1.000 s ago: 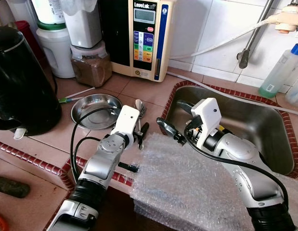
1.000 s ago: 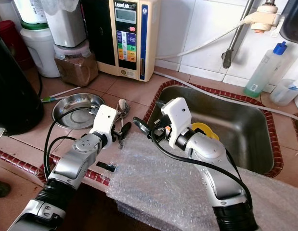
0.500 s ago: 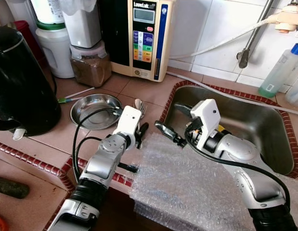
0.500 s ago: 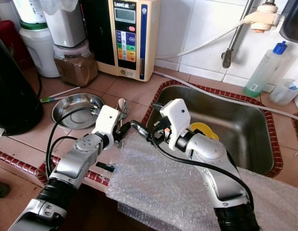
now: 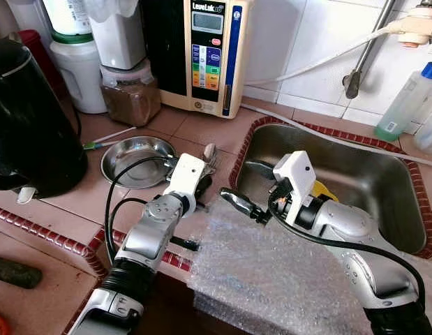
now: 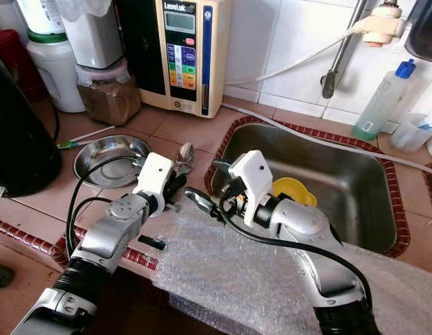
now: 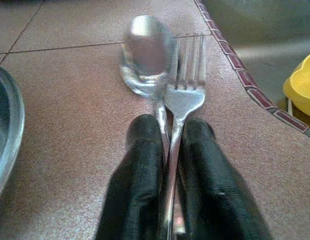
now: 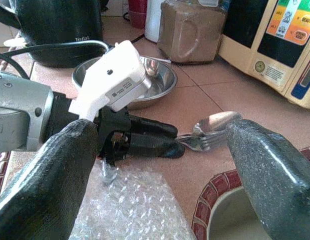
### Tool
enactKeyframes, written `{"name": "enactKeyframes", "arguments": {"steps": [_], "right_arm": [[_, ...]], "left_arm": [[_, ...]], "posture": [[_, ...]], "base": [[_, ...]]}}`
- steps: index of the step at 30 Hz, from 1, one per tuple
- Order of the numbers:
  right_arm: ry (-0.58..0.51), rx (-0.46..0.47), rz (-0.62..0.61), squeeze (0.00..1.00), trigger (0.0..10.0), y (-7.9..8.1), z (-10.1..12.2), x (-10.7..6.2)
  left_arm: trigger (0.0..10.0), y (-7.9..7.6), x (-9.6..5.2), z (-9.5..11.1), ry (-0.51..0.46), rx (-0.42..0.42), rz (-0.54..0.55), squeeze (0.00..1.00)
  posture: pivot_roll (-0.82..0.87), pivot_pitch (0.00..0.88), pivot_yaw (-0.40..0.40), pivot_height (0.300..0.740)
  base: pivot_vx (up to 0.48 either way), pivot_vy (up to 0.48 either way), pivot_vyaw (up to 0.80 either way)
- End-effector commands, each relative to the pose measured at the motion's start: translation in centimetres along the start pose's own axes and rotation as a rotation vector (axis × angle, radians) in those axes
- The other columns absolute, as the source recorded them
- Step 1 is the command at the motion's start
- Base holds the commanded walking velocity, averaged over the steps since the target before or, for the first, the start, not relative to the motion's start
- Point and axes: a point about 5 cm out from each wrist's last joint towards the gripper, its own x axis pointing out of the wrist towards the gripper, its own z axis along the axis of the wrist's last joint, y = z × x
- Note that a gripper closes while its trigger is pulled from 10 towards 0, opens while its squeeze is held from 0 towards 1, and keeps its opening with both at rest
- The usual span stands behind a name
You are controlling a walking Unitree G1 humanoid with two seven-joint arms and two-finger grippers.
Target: Kitchen organization
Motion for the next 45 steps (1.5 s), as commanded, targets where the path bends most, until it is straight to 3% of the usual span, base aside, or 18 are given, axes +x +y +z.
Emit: {"name": "enactKeyframes", "arguments": {"steps": [1,12,14,16,19,22,30,36,42,45], "right_arm": [[-0.001,-0.011,0.019,0.00,10.0,0.3,0.2,-0.1],[0.002,-0.018,0.020,0.00,10.0,0.1,0.3,-0.1],[-0.002,-0.020,0.016,0.00,10.0,0.1,0.3,0.0],[-0.002,-0.021,0.014,0.00,10.0,0.1,0.3,0.0],[-0.004,-0.026,0.005,0.00,10.0,-0.1,0.4,0.0],[-0.006,-0.029,-0.002,0.00,10.0,-0.3,0.4,0.0],[-0.013,-0.032,-0.026,0.00,10.0,-0.6,0.5,0.1],[-0.030,-0.045,-0.064,0.00,10.0,-1.1,0.7,0.2],[-0.049,-0.052,-0.095,0.00,10.0,-1.6,1.1,0.4],[-0.047,-0.051,-0.106,0.00,10.0,-1.7,0.9,0.4]], "left_arm": [[0.0,0.2,-0.1,-1.5,0.068,0.005,0.023,0.00],[0.0,1.0,-0.4,-0.8,0.007,0.011,0.130,0.00],[0.0,1.6,-0.8,0.9,-0.115,0.012,0.225,0.00],[0.0,1.8,-0.9,1.2,-0.139,0.006,0.257,0.00],[0.0,2.2,-1.7,2.7,-0.253,0.070,0.358,0.00],[0.0,2.2,-2.3,3.3,-0.320,0.064,0.395,0.00],[0.0,4.3,-4.0,4.8,-0.483,0.049,0.535,0.00],[0.0,3.6,-5.6,7.1,-0.681,0.135,0.564,0.00],[0.0,3.4,-5.4,7.7,-0.699,0.067,0.531,0.00],[0.0,4.5,-5.5,6.8,-0.623,0.056,0.586,0.00]], "posture": [[-0.07,0.047,-0.023,0.740],[-0.07,0.036,-0.027,0.740],[-0.07,0.032,-0.027,0.740],[-0.07,0.032,-0.027,0.740],[-0.07,0.031,-0.029,0.740],[-0.07,0.033,-0.031,0.740],[-0.06,0.036,-0.032,0.740],[-0.06,0.036,-0.038,0.740],[-0.07,0.033,-0.036,0.740],[-0.06,0.035,-0.033,0.740]], "base": [[0.000,0.000,0.00],[0.000,0.000,0.00],[0.000,0.000,0.00],[0.000,0.000,0.00],[0.000,0.000,0.00],[0.000,0.000,0.00],[0.000,0.000,0.00],[0.000,0.000,0.00],[0.000,0.000,0.00],[0.000,0.000,0.00]]}}
